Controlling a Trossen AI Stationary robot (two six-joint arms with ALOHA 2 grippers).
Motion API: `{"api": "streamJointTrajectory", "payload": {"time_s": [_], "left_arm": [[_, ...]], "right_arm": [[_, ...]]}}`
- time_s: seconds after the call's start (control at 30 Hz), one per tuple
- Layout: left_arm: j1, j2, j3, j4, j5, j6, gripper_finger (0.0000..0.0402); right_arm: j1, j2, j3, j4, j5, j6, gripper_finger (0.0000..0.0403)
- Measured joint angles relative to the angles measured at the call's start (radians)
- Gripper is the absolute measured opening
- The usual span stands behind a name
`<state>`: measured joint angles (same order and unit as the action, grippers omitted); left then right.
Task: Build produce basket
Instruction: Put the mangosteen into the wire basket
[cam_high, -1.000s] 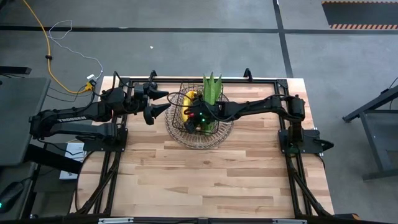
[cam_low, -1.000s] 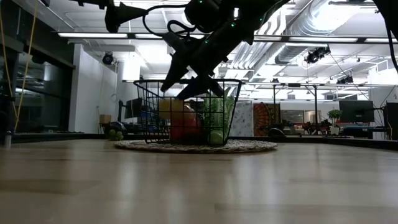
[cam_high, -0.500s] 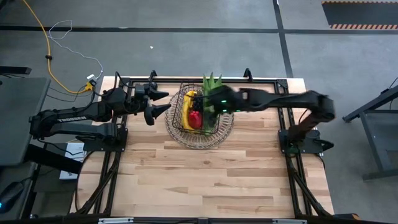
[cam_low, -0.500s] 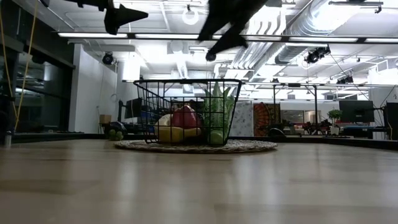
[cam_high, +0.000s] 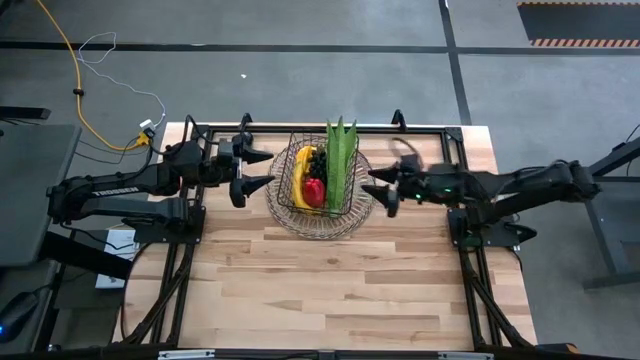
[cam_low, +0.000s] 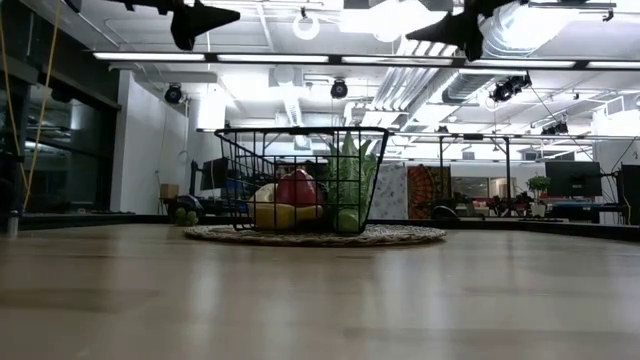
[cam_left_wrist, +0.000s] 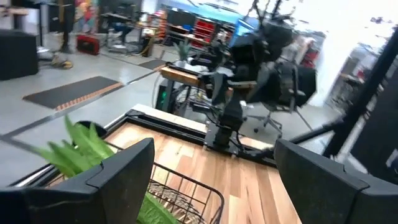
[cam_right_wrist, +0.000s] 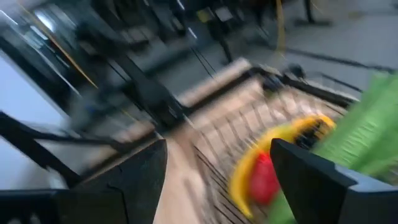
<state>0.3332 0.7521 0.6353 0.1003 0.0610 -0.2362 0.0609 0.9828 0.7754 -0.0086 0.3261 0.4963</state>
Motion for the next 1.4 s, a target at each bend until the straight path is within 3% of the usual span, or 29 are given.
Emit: {"api": "streamJointTrajectory", "payload": {"time_s": [0.2,0.5,0.7,0.77,0.9,1.03,1.2,1.4], "left_arm": [[0.0,0.0,0.0,-0.001,0.025,0.054,0.0318],[0.0,0.0,0.0,-0.007,0.025,0.056,0.0318],[0.0,0.0,0.0,-0.007,0.023,0.035,0.0318],[0.0,0.0,0.0,-0.007,-0.015,-0.037,0.0318],[0.019,0.015,0.037,-0.106,-0.211,-0.189,0.0318],[0.109,0.09,0.138,-0.36,-0.362,-0.272,0.0318],[0.316,0.264,0.263,-0.659,-0.343,-0.355,0.0319],[0.532,0.505,0.283,-0.745,-0.337,-0.383,0.0319]], "right_arm": [[0.024,-0.093,-0.177,0.329,-0.001,-0.204,0.0277],[0.026,-0.1,-0.172,0.346,-0.056,-0.379,0.0277],[0.026,-0.1,-0.172,0.343,-0.056,-0.39,0.0277],[0.026,-0.1,-0.172,0.342,-0.056,-0.389,0.0277],[0.026,-0.1,-0.172,0.342,-0.048,-0.359,0.0277],[0.024,-0.1,-0.172,0.342,-0.043,-0.34,0.0277],[0.024,-0.1,-0.172,0.334,-0.041,-0.325,0.0277],[0.024,-0.099,-0.171,0.324,-0.041,-0.311,0.0277]]}}
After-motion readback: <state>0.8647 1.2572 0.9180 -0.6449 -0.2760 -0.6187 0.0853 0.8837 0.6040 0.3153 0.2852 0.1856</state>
